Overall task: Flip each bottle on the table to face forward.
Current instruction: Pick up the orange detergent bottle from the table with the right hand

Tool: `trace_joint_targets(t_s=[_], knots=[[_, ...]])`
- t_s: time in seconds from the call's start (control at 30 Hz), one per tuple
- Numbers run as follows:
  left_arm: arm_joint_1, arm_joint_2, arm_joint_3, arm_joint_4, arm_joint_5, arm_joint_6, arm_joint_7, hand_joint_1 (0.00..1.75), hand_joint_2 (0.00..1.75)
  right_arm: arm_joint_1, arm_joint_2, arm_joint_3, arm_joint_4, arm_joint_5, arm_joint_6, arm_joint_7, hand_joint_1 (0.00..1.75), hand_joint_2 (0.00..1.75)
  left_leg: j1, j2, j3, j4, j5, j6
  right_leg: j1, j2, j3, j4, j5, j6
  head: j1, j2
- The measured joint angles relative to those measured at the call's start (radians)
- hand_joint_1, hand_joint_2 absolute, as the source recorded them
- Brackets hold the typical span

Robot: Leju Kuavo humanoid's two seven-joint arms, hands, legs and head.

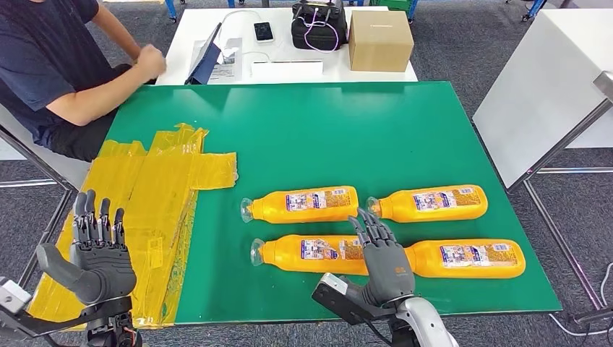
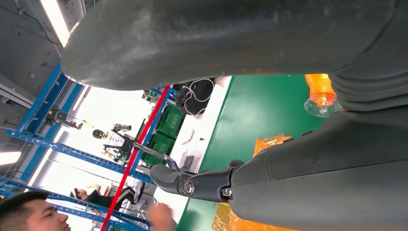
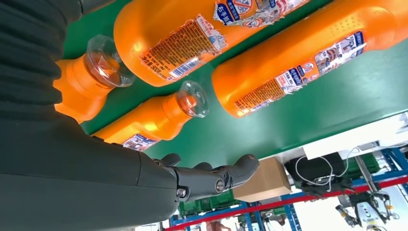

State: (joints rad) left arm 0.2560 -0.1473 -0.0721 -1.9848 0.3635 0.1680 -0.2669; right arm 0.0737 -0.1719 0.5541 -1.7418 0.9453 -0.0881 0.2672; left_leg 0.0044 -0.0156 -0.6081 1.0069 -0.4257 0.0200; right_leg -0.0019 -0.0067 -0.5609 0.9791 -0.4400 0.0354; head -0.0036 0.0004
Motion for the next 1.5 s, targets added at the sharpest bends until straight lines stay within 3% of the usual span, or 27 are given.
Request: trace_joint_targets(t_s=[0.23, 0.57, 0.77, 1.2, 1.33, 1.5], knots=[[0.0, 0.001, 0.0, 0.002, 0.0, -0.001, 0.004, 0.0, 0.0, -0.014, -0.006, 0.001, 0.022, 0.002, 0.028, 0.023, 0.0, 1.75, 0.0, 0.0, 0.0, 0.0, 0.0, 0.0, 0.0, 0.0, 0.0, 0.0, 0.0, 0.0, 0.0, 0.0], [-0.003, 0.019, -0.006, 0.033, 0.004, 0.015, 0.006, 0.0, 0.0, -0.094, 0.003, 0.012, 0.194, -0.079, 0.115, 0.02, 0.0, 1.75, 0.0, 0.0, 0.0, 0.0, 0.0, 0.0, 0.0, 0.0, 0.0, 0.0, 0.0, 0.0, 0.0, 0.0], [-0.039, 0.021, -0.021, 0.032, 0.033, 0.026, 0.029, 0.0, 0.0, -0.165, 0.027, 0.065, 0.249, -0.098, 0.192, 0.081, 0.0, 1.75, 0.0, 0.0, 0.0, 0.0, 0.0, 0.0, 0.0, 0.0, 0.0, 0.0, 0.0, 0.0, 0.0, 0.0], [-0.037, 0.026, -0.024, 0.048, 0.039, 0.017, 0.018, 0.0, 0.0, -0.24, 0.031, 0.127, 0.348, -0.125, 0.189, 0.068, 0.0, 1.75, 0.0, 0.0, 0.0, 0.0, 0.0, 0.0, 0.0, 0.0, 0.0, 0.0, 0.0, 0.0, 0.0, 0.0], [-0.052, 0.027, -0.031, 0.051, 0.043, 0.018, 0.026, 0.0, 0.0, -0.306, 0.025, 0.18, 0.4, -0.158, 0.281, 0.04, 1.75, 1.75, 0.0, 0.002, 0.002, 0.0, 0.001, 0.0, 0.0, 0.001, 0.001, 0.0, 0.001, 0.0, 0.0, 0.0], [-0.09, 0.027, -0.048, 0.068, 0.054, 0.017, 0.033, 0.0, 0.0, -0.442, 0.002, 0.287, 0.523, -0.226, 0.369, -0.044, 1.75, 1.75, 0.0, 0.005, 0.008, 0.0, 0.0, 0.0, 0.0, 0.003, 0.005, 0.0, 0.001, -0.001, 0.0, 0.0]])
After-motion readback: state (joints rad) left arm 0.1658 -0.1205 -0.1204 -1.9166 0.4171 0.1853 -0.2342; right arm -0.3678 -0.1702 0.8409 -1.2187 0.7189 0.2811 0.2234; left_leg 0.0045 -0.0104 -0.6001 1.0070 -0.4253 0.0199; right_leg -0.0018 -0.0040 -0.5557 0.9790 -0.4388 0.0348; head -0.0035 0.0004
